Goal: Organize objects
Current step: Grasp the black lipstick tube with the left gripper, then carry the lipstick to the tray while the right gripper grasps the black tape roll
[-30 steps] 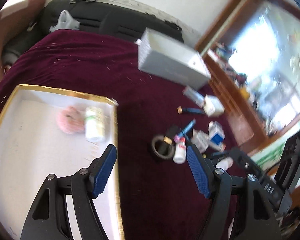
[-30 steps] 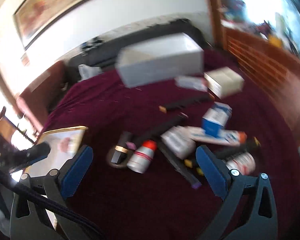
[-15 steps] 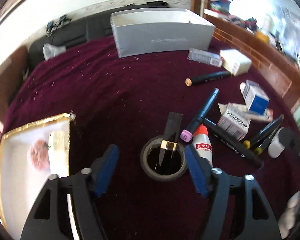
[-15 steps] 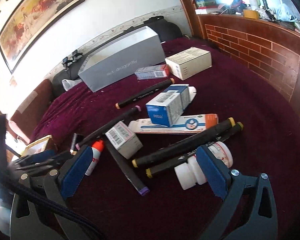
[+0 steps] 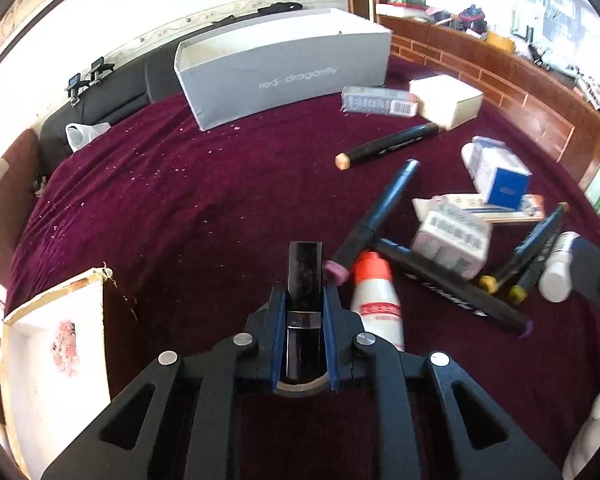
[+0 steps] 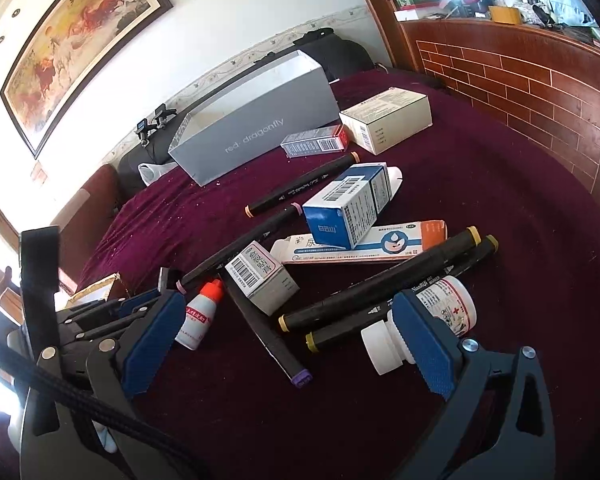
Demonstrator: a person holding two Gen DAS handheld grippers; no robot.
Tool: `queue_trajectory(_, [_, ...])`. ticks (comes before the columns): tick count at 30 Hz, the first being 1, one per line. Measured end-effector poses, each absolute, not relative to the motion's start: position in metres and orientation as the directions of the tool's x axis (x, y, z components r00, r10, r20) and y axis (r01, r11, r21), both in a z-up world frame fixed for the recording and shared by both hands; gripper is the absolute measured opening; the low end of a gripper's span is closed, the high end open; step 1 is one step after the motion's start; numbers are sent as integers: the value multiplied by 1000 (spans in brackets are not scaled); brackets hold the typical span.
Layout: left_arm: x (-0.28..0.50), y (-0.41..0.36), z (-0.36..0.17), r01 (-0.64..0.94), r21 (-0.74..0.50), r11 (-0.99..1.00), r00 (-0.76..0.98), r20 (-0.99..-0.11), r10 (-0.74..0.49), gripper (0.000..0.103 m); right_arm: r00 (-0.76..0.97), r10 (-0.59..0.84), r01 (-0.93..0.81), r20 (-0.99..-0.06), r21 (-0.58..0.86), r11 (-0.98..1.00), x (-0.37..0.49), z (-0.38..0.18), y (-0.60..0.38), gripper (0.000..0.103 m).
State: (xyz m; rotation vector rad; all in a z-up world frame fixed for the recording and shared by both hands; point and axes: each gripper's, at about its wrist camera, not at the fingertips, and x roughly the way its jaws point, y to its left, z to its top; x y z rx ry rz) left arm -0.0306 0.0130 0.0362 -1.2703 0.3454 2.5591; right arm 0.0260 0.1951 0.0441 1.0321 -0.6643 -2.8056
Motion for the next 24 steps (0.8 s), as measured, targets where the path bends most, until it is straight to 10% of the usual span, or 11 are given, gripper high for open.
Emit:
queue_trajectory(17, [73,-90,114,-236,-265,-935,-696,-626,353,14,-762,-182,-81,-622,369,-926,25,46,184,103])
queue_trajectory(24, [99,-132,118,-213,-339,-916,-721,-578,382,14,-679,-371,59,-633,457,-888,14,68,144,103])
